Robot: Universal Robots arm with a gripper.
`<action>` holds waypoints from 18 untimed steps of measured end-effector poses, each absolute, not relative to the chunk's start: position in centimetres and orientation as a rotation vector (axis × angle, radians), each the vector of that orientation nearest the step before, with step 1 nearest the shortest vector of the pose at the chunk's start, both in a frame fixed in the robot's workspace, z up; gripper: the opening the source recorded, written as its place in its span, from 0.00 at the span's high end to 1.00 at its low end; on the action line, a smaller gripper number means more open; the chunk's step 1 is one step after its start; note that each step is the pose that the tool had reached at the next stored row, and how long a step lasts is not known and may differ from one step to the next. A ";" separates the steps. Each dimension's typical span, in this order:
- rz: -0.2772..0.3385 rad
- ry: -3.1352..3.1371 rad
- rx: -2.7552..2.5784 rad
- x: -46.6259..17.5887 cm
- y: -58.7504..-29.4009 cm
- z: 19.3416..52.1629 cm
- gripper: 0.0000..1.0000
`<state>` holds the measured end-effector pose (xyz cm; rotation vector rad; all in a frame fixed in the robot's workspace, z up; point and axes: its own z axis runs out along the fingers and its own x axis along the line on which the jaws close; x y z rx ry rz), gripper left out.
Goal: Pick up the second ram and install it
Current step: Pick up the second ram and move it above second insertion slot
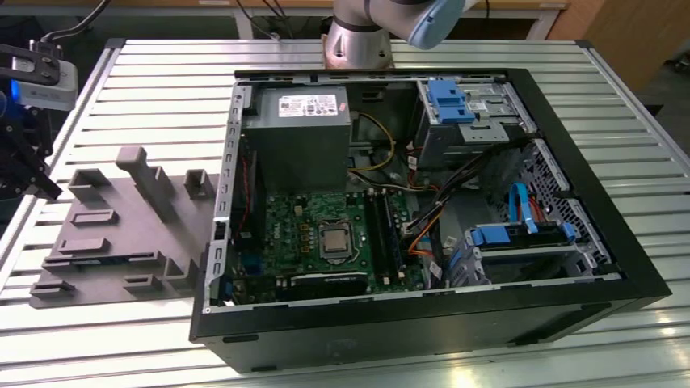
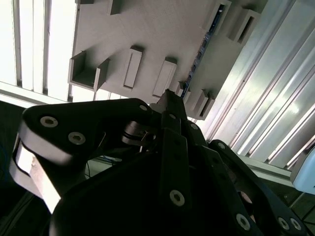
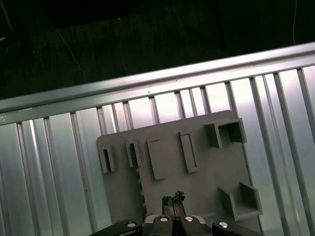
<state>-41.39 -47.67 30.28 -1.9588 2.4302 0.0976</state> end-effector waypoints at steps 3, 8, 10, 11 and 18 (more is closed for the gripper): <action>0.098 2.430 -1.959 -41.4 -47.7 30.2 0.89; 0.098 2.430 -1.959 -41.4 -47.7 30.1 0.89; 0.098 2.430 -1.959 -41.4 -47.7 30.1 0.89; 0.098 2.430 -1.959 -41.4 -47.7 30.0 0.89; 0.098 2.430 -1.959 -41.4 -47.8 29.9 0.89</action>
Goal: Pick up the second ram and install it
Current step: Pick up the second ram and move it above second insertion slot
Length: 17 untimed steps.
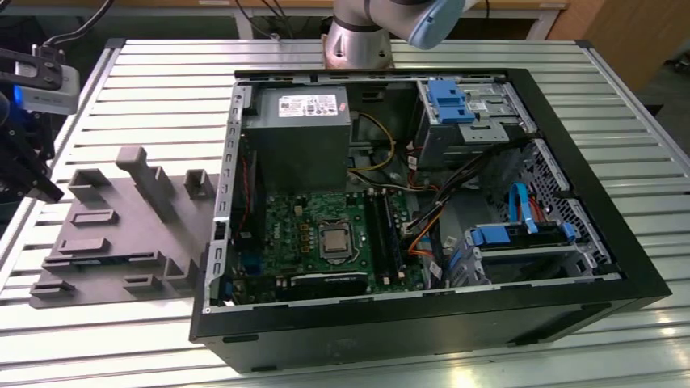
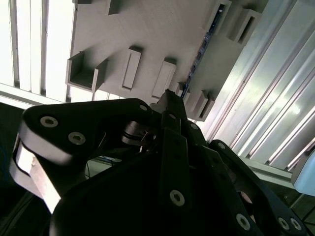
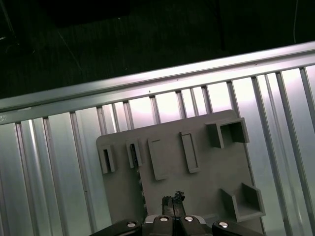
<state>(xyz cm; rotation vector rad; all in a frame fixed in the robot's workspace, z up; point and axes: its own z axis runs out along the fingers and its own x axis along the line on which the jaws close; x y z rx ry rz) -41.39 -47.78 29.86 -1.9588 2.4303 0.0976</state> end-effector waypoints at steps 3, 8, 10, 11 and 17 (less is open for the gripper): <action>0.098 2.430 -1.959 -41.4 -47.8 29.7 0.89; 0.098 2.430 -1.959 -41.4 -48.0 29.6 0.89; 0.098 2.430 -1.959 -41.4 -48.0 29.6 0.89; 0.098 2.430 -1.959 -41.4 -48.0 29.5 0.89; 0.098 2.430 -1.959 -41.4 -48.0 29.4 0.89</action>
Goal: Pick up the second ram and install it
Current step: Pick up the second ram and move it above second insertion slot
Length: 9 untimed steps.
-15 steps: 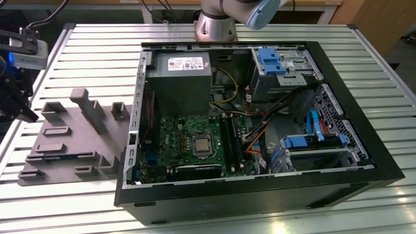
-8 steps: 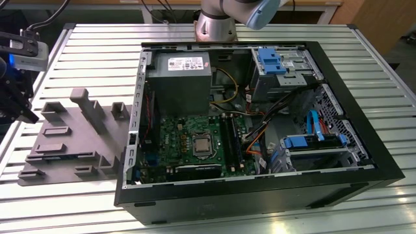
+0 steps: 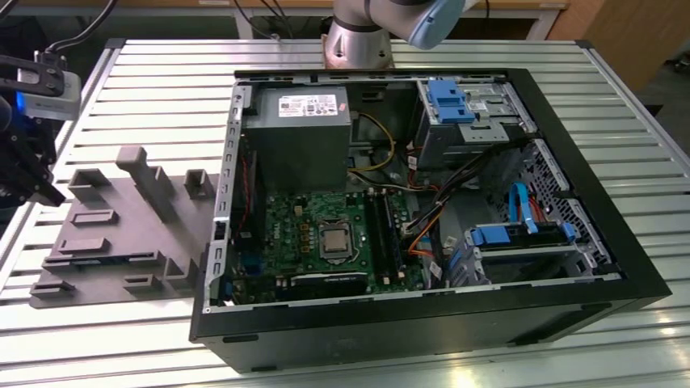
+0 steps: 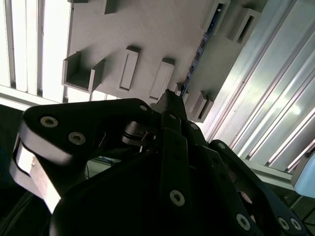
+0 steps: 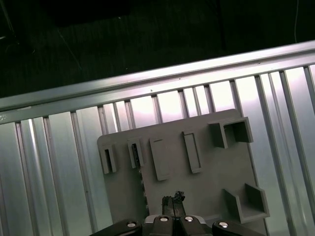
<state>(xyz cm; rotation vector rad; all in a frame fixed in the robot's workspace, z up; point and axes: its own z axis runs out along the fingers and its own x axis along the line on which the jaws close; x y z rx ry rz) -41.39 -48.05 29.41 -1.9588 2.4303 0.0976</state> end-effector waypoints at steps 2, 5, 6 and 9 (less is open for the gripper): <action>0.098 2.430 -1.959 -41.4 -48.1 29.4 0.89; 0.098 2.430 -1.959 -41.4 -48.1 29.3 0.89; 0.098 2.430 -1.959 -41.4 -48.1 29.3 0.89; 0.098 2.430 -1.959 -41.4 -48.2 29.2 0.89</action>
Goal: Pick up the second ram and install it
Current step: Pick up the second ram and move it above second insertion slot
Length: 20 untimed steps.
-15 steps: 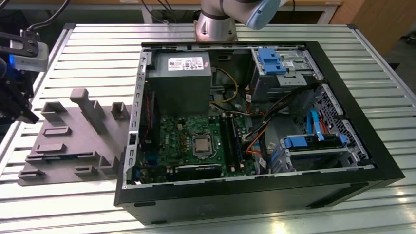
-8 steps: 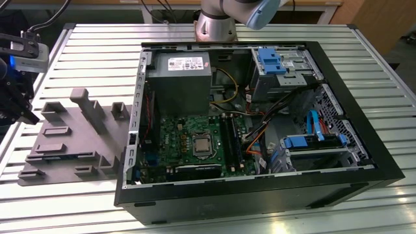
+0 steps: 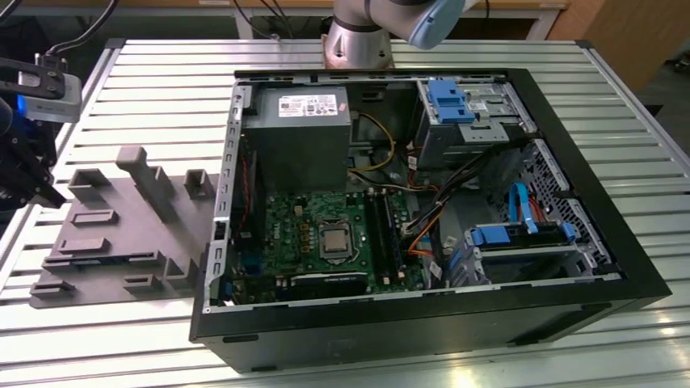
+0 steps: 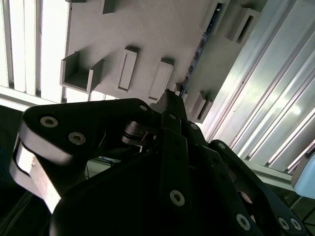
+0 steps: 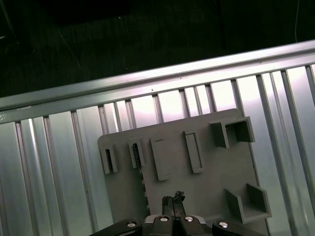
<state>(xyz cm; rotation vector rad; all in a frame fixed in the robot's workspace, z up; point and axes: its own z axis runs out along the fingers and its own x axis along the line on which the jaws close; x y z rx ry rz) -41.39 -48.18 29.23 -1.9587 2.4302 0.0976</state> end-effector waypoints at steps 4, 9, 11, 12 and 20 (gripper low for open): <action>0.098 2.430 -1.959 -41.4 -48.2 29.2 0.89; 0.098 2.430 -1.959 -41.4 -48.3 29.1 0.89; 0.098 2.430 -1.959 -41.4 -48.3 29.0 0.89; 0.098 2.430 -1.959 -41.4 -48.3 29.0 0.89; 0.098 2.430 -1.959 -41.4 -48.5 28.8 0.89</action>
